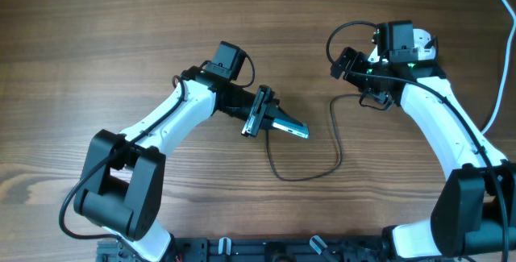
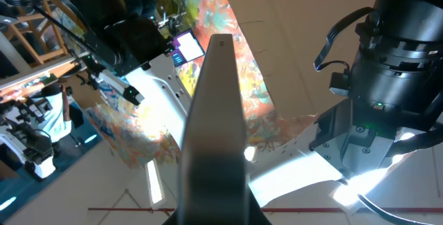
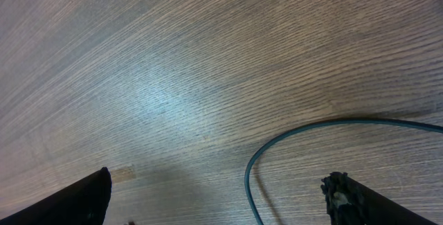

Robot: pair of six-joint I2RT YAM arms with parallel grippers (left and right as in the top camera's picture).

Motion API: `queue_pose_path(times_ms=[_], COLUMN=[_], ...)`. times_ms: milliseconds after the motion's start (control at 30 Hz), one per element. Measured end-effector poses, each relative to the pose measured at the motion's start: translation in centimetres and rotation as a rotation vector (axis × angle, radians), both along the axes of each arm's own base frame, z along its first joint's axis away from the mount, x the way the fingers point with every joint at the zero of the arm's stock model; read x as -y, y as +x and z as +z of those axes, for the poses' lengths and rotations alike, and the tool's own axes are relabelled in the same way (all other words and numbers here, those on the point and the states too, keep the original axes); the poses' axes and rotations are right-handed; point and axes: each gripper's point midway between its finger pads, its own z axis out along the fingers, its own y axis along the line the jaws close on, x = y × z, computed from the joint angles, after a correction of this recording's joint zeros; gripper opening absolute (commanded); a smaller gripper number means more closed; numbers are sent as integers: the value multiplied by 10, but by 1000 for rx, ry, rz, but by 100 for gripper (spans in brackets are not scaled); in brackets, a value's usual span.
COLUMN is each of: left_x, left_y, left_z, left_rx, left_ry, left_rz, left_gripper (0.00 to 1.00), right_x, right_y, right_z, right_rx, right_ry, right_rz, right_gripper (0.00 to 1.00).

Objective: Plug charger to phone and switch on socket
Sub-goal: 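Hold the phone upright above the cable plug with the left gripper, then swing the held phone leftward, keeping it upright, with the left gripper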

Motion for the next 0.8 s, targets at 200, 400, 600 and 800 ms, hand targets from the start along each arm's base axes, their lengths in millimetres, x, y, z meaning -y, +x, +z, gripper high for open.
queue_pose_path(times_ms=[200, 400, 600, 800], left_x=[0, 0, 0, 0], left_y=[0, 0, 0, 2], left_z=[0, -1, -1, -8], left_rx=[0, 2, 0, 12], left_ry=[0, 3, 4, 43], left_rz=[0, 1, 1, 13], left_gripper=[6, 6, 8, 4], right_x=[0, 0, 0, 0], right_y=[0, 0, 0, 0], right_z=[0, 0, 0, 0], right_rx=[0, 0, 1, 1], right_ry=[0, 0, 0, 0], right_rz=[0, 0, 0, 0], right_gripper=[100, 100, 100, 100])
